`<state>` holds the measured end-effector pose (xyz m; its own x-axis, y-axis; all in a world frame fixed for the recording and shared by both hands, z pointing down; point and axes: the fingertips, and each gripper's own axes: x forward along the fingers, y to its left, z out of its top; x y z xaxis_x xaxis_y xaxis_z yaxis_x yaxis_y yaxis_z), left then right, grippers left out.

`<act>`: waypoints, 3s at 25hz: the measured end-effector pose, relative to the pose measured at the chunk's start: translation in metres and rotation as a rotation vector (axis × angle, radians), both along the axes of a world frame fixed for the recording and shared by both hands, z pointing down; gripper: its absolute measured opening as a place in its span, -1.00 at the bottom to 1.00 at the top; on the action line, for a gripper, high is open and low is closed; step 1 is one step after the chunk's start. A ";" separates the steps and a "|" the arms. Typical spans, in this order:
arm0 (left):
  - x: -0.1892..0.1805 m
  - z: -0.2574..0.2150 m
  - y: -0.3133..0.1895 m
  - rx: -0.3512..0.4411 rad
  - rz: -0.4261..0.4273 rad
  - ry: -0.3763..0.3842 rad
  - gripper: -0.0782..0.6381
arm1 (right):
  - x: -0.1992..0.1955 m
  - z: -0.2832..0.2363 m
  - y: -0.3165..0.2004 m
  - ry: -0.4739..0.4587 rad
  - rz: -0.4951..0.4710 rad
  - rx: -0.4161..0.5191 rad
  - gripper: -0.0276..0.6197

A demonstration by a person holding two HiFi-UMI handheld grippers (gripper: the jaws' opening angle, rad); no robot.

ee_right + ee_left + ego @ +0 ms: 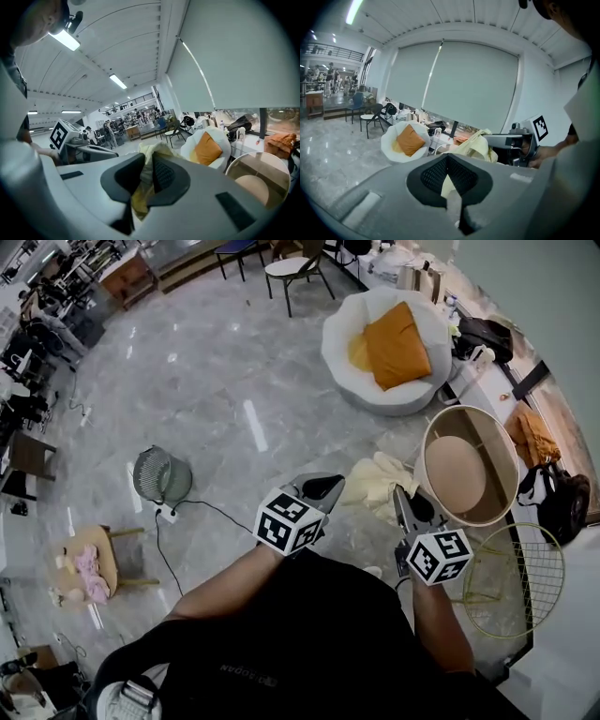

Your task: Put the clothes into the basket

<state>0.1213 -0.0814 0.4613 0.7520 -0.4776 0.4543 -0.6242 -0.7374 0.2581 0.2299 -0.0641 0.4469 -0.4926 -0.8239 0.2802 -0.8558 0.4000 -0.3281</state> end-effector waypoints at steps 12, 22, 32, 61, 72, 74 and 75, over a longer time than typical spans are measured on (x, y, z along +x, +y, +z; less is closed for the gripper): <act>-0.151 0.008 -0.063 0.010 -0.142 0.025 -0.78 | -0.158 0.003 -0.072 0.010 -0.149 0.001 -0.80; -0.284 0.016 -0.067 0.008 -0.334 0.031 -0.78 | -0.284 0.010 -0.106 0.023 -0.329 -0.014 -0.81; -0.415 0.025 -0.036 -0.020 -0.648 0.042 -0.78 | -0.411 0.011 -0.117 0.019 -0.583 -0.035 -0.80; -0.660 0.028 -0.031 -0.056 -1.301 0.051 -0.78 | -0.686 0.047 -0.170 0.063 -1.180 -0.100 -0.80; -0.702 0.044 -0.064 -0.083 -1.406 0.006 -0.78 | -0.743 0.083 -0.207 0.084 -1.288 -0.141 -0.80; -0.706 0.044 -0.062 -0.090 -1.421 0.002 -0.78 | -0.751 0.083 -0.210 0.078 -1.296 -0.149 -0.80; -0.708 0.043 -0.061 -0.093 -1.431 0.001 -0.78 | -0.754 0.083 -0.211 0.074 -1.300 -0.152 -0.80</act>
